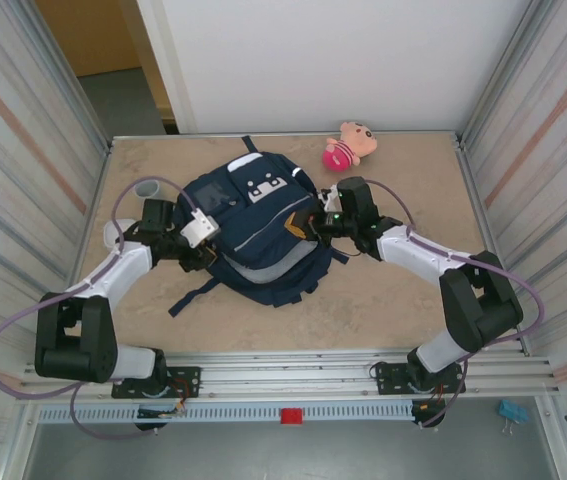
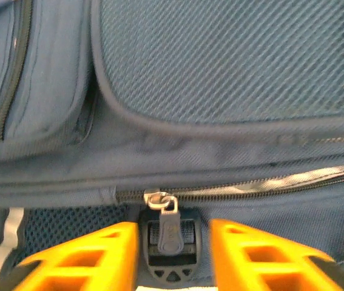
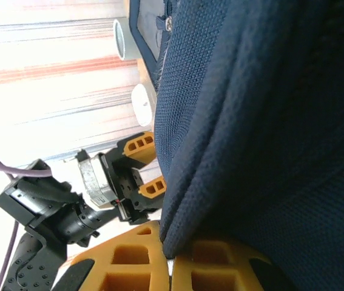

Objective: Pack books, pencil case, and school supplies into a backpack

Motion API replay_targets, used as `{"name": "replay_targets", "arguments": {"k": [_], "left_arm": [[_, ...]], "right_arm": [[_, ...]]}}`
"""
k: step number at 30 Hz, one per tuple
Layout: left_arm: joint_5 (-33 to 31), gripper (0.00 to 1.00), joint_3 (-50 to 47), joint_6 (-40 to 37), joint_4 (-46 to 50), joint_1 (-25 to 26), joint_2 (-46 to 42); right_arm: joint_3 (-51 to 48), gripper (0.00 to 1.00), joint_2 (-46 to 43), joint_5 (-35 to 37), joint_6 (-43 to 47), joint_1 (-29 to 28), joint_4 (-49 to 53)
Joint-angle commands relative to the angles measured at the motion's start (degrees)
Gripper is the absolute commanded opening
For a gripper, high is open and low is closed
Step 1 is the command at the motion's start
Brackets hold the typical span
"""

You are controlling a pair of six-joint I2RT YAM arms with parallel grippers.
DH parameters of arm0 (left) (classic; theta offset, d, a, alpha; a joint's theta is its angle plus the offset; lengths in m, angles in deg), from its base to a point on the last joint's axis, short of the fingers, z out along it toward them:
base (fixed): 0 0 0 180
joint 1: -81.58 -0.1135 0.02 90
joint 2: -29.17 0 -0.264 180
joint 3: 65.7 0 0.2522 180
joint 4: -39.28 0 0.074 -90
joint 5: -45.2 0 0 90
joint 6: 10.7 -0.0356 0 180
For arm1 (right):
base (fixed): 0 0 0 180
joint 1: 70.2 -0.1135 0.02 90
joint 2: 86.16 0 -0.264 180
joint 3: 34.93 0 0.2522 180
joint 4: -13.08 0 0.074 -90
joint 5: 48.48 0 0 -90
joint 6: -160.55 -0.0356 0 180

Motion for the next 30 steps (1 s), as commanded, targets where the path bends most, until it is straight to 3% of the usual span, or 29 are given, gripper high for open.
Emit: {"name": "replay_targets", "arguments": {"k": [1, 4, 9, 12, 15, 20, 26, 30], "left_arm": [[-0.1, 0.58, 0.8, -3.5, 1.9, -0.2, 1.3], [-2.2, 0.63, 1.1, -3.5, 0.0, 1.0, 4.2], [-6.1, 0.61, 2.2, -2.6, -4.3, 2.2, 8.9], [-6.5, 0.47, 2.7, -2.4, -6.4, 2.3, 9.9], [-3.1, 0.35, 2.1, -1.7, -7.5, 2.4, 7.9], [1.5, 0.07, -0.1, -1.3, -8.7, 2.5, 4.2], [6.5, 0.00, -1.3, -0.4, -6.2, 2.8, 1.4], [8.6, 0.02, -1.1, 1.0, -3.2, 5.0, 0.4]], "right_arm": [[3.5, 0.00, -2.9, -0.4, 1.2, 0.7, -1.4], [4.2, 0.00, -3.1, -0.9, 1.1, 0.7, -1.3], [4.9, 0.00, -3.8, -0.9, 1.2, 0.7, -0.9], [4.7, 0.00, -4.2, -0.5, 1.5, 0.7, -0.4], [4.5, 0.00, -4.5, 0.4, 2.2, 0.8, 0.8], [4.3, 0.00, -4.9, 0.6, 2.1, 1.0, 0.8], [3.2, 0.00, -5.6, 2.5, 2.1, 1.2, 1.0], [1.9, 0.00, -5.7, 3.5, 1.2, 1.0, -1.0]]}}
